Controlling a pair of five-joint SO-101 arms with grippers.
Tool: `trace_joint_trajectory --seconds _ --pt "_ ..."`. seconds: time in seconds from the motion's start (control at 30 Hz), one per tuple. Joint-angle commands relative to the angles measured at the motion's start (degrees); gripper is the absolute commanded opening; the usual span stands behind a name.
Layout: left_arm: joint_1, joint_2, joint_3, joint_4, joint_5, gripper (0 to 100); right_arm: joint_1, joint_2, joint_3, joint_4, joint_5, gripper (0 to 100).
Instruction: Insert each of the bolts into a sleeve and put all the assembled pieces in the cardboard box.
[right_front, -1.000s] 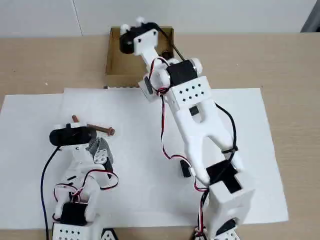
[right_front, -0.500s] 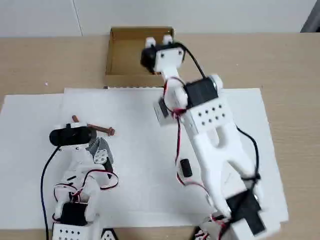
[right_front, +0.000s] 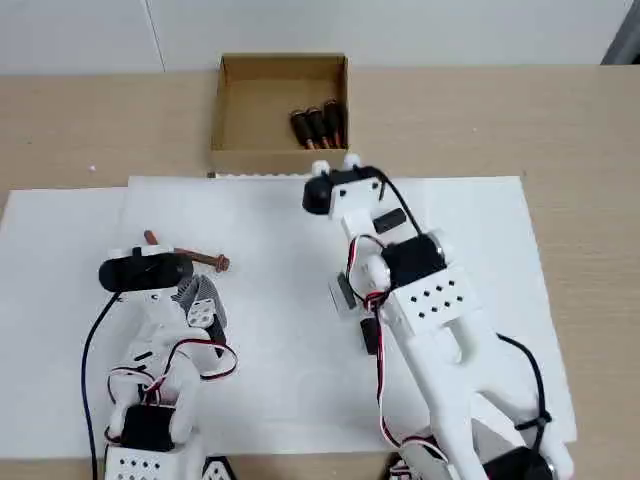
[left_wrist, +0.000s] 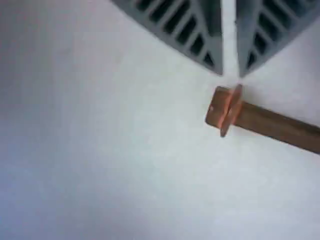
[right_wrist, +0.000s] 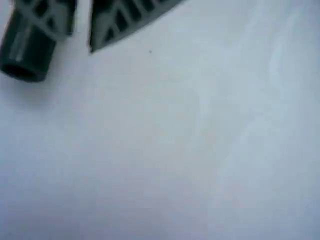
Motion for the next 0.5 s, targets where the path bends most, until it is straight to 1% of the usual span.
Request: trace_joint_trajectory --seconds 0.0,0.07,0.2,0.47 --pt "0.18 -0.35 -0.22 0.00 -0.18 1 0.04 -2.15 3.78 -2.42 -0.53 14.6" --pt "0.18 -0.35 -0.22 0.00 -0.18 1 0.04 -2.42 5.98 -3.74 -0.53 17.5" --pt "0.18 -0.35 -0.22 0.09 -0.18 1 0.13 -2.24 9.58 -5.32 -0.62 15.4" --pt "0.18 -0.35 -0.22 0.09 -0.18 1 0.31 -2.15 14.68 -6.29 -0.70 15.2"
